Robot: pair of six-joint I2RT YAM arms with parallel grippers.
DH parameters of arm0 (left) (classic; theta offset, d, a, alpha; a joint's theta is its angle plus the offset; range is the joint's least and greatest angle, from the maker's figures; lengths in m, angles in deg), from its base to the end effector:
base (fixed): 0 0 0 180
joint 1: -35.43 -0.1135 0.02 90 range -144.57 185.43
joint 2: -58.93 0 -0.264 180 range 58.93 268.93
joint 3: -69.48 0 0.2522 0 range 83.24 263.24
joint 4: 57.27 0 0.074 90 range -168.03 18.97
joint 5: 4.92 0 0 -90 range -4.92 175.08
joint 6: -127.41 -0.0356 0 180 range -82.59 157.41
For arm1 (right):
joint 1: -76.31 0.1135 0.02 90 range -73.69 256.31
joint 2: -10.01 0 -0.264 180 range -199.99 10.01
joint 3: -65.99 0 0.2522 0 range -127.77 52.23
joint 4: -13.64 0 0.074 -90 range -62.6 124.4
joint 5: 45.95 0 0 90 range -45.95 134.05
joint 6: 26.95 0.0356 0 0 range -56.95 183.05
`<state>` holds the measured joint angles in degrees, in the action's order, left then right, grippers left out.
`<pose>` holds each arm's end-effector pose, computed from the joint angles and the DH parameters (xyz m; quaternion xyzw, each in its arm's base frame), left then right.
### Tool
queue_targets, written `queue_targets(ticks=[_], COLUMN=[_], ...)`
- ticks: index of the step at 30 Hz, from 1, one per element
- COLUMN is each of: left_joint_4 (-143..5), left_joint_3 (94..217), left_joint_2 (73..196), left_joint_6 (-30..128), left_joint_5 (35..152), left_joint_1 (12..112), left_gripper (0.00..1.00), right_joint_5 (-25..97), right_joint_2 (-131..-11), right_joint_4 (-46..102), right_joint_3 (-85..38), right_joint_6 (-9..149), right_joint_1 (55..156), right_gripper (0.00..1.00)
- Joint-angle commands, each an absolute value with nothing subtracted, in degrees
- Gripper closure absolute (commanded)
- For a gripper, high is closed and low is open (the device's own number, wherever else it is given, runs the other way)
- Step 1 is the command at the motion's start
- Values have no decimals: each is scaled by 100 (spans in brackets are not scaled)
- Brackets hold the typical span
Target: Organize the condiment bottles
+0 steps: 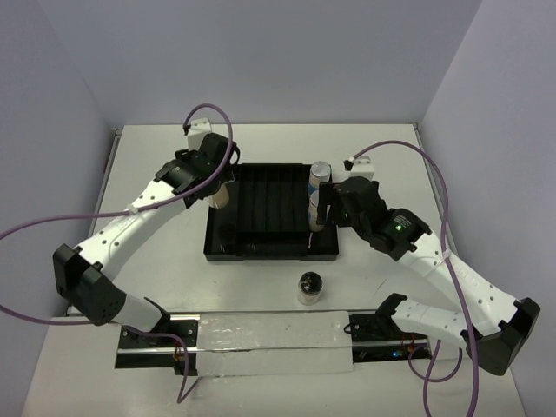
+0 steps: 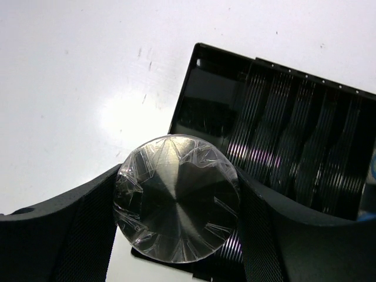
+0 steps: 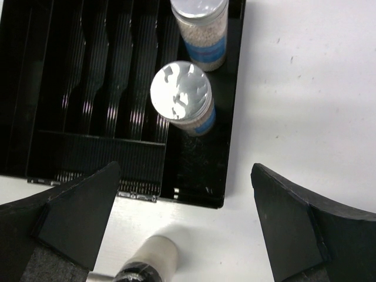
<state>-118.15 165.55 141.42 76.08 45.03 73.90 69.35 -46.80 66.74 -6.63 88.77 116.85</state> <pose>0.2486 -0.1683 0.3600 -0.1262 0.8748 0.0361 0.4663 0.1639 0.1201 0.3388 -0.0164 0.8795 0.0724 0.4700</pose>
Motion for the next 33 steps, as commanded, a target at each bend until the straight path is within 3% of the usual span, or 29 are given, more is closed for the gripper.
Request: queue_targets(ticks=[1,12,26,29,31,33], left_joint_4=[-10683,-10195,-9871,-9784,-9776,-9809], left_joint_3=[16552,16071,15449,15347,15346,15375], left_joint_2=[14347,14771,15051,14999,14999,15013], left_joint_6=[7162,7076,7415,7441,7433,7415], left_joint_5=[4631,4614,4627,4694,4742,4762], left_joint_1=[7282,7163,7102,7111,7103,7106], left_gripper=[90,90,88,71,44,24], right_joint_5=[6385,6063,6310,6330,6442,6635], right_joint_2=[-4613,-4554,-4940,-5028,-5036,-5083], right_joint_4=[7072,7473,7293,7302,7334,7454], right_joint_3=[-956,-384,299,380,413,425], right_joint_6=[8844,9591,10400,10506,10699,10830], right_joint_1=[11809,13096,13924,14004,14268,14424], right_gripper=[0,0,0,0,0,0])
